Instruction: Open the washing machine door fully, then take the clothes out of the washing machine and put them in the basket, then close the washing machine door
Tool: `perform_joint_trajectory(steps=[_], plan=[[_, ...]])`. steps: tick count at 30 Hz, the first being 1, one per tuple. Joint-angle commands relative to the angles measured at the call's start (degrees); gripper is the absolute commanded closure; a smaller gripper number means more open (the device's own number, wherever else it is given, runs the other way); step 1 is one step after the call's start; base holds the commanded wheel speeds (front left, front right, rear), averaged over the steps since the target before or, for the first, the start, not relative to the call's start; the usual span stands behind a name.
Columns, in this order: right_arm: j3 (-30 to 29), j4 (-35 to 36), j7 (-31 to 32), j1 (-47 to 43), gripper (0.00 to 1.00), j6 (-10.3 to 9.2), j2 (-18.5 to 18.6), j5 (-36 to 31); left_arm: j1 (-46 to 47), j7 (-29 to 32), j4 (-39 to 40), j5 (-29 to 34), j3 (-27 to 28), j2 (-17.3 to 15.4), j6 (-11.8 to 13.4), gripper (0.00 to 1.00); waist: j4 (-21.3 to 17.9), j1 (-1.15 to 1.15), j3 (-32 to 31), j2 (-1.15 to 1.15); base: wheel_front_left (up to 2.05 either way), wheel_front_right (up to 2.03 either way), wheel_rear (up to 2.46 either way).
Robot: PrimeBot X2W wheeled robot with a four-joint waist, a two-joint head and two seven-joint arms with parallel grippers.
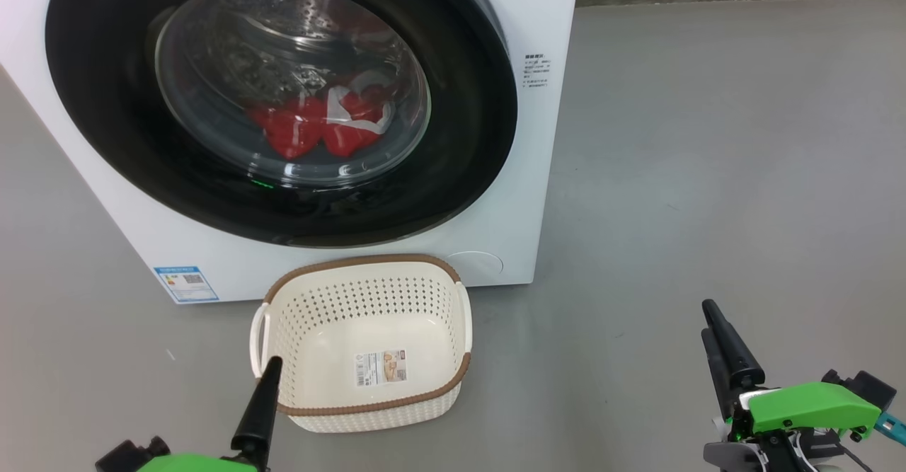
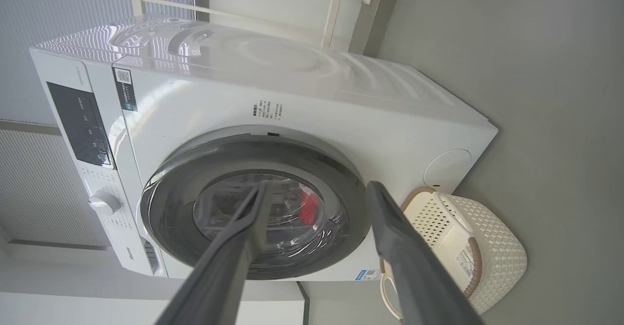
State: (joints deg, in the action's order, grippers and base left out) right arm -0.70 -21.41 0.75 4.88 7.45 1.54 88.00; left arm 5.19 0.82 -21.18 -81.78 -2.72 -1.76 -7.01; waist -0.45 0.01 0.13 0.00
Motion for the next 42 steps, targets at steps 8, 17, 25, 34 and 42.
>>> perform_joint_trajectory(steps=[8, 17, 25, 34, 42], plan=[[2.0, 0.7, -2.1, 4.5, 0.00, 0.02, 0.9, -6.2, 4.3, -2.0, 2.2, 8.0, 0.2, -0.5, 0.6, 0.00, -0.2, -0.01, -0.1, 0.00, 0.00, 0.00, 0.00], [1.8, -0.3, -3.6, 5.9, 0.00, 0.02, 0.6, -14.8, 5.3, -3.5, 3.3, 15.7, -1.1, -0.6, 1.5, 0.00, -0.2, -0.01, -0.2, 0.00, 0.00, 0.00, 0.00], [1.6, -0.9, -4.8, 7.0, 0.00, 0.02, 0.4, -22.3, 6.2, -4.7, 3.8, 22.6, -2.2, -0.6, 2.5, 0.00, -0.3, -0.01, -0.4, 0.00, 0.00, 0.00, 0.00], [2.0, -1.0, -6.3, 8.1, 0.00, 0.02, 0.4, -31.4, 7.4, -6.2, 3.5, 30.7, -3.4, -0.7, 4.4, 0.00, -0.5, -0.01, -0.5, 0.00, 0.00, 0.00, 0.00], [2.6, -1.2, -7.6, 9.2, 0.00, 0.03, 0.5, -37.3, 8.4, -7.6, 3.7, 36.8, -4.3, -0.7, 5.8, 0.00, -0.5, -0.01, -0.6, 0.00, 0.00, 0.00, 0.00]])
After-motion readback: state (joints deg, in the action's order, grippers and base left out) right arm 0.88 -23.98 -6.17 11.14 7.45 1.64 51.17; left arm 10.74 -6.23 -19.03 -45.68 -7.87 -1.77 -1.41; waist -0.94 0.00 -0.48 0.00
